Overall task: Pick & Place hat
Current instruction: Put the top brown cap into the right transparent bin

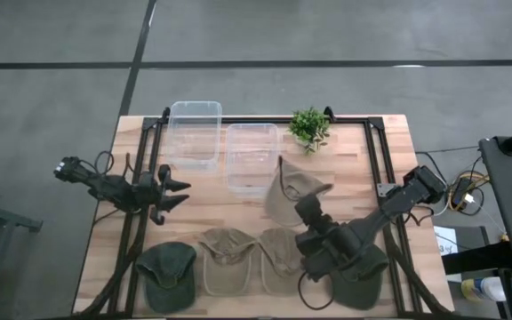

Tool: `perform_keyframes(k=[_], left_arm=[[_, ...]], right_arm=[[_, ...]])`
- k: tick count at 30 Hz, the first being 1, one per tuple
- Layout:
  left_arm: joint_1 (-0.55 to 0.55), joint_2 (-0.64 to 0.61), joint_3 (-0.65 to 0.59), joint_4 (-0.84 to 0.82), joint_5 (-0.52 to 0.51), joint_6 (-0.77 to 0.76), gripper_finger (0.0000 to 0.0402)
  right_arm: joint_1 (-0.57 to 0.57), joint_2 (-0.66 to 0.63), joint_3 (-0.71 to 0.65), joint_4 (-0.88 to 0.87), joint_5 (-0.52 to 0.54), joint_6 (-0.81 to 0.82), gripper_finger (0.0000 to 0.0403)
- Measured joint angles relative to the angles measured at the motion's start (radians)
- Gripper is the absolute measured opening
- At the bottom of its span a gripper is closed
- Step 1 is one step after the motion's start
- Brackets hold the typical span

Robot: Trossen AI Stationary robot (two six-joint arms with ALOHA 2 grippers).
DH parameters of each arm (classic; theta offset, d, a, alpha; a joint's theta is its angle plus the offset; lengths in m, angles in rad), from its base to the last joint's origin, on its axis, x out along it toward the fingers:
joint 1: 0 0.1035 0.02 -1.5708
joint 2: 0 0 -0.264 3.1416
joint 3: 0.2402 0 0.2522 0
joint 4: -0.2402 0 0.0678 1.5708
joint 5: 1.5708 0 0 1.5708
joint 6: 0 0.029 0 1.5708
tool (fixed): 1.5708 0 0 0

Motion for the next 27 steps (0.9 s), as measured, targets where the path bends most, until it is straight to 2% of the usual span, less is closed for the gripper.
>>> perform_keyframes(k=[14, 20, 27], left_arm=[[0.0, 0.004, 0.002, 0.2, 0.009, -0.112, 0.0165], [0.0, 0.005, 0.002, 0.21, 0.007, -0.123, 0.0165], [0.0, 0.005, 0.002, 0.211, -0.045, -0.126, 0.0165]], right_arm=[[-0.037, 0.001, 0.026, 0.112, -0.005, -0.179, 0.0012], [-0.042, 0.001, 0.026, 0.136, -0.005, -0.253, 0.0012], [-0.05, 0.001, 0.026, 0.164, -0.005, -0.271, 0.0012]])
